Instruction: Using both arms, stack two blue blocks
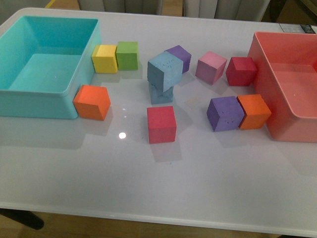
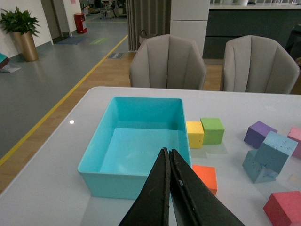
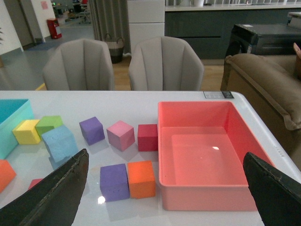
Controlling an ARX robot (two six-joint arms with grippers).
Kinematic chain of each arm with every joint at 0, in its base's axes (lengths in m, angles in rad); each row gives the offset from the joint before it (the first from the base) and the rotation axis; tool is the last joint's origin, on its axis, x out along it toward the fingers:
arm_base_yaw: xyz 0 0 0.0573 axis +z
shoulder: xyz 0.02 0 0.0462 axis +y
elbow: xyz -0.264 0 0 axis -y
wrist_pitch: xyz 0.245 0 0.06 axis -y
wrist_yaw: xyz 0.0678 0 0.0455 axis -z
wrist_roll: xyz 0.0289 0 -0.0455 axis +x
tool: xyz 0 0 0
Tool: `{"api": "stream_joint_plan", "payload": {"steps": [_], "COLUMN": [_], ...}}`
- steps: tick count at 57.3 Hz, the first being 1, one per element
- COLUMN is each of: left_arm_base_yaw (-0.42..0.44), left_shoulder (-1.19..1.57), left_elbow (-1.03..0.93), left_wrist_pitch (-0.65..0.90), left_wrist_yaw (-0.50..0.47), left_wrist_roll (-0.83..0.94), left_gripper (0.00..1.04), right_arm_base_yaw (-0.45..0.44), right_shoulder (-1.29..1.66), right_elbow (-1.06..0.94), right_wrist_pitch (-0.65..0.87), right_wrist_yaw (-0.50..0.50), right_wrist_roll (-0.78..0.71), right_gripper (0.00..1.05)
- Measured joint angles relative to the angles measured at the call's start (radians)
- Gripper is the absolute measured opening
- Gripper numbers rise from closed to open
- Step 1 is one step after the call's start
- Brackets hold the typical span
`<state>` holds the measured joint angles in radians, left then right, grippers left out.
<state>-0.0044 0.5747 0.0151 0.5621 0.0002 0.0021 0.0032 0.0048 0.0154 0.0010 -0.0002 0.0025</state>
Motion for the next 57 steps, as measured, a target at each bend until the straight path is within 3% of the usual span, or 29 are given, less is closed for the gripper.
{"api": "stream_joint_plan", "payload": {"steps": [51,57], "left_arm_base_yaw": [0.0,0.0], "left_shoulder": [-0.394,-0.527], "left_elbow": [0.0,0.0], "left_wrist_pitch": [-0.381,-0.544], "left_wrist_yaw": [0.0,0.0], "left_wrist_roll": [0.0,0.0], "left_gripper": [0.02,0.02], "right_arm_base_yaw": [0.0,0.0], "right_shoulder": [0.0,0.0], "right_elbow": [0.0,0.0], "right_wrist_pitch": [0.0,0.0], "right_wrist_yaw": [0.0,0.001], "right_wrist_roll": [0.0,0.0], "right_gripper": [0.96,0.96]}}
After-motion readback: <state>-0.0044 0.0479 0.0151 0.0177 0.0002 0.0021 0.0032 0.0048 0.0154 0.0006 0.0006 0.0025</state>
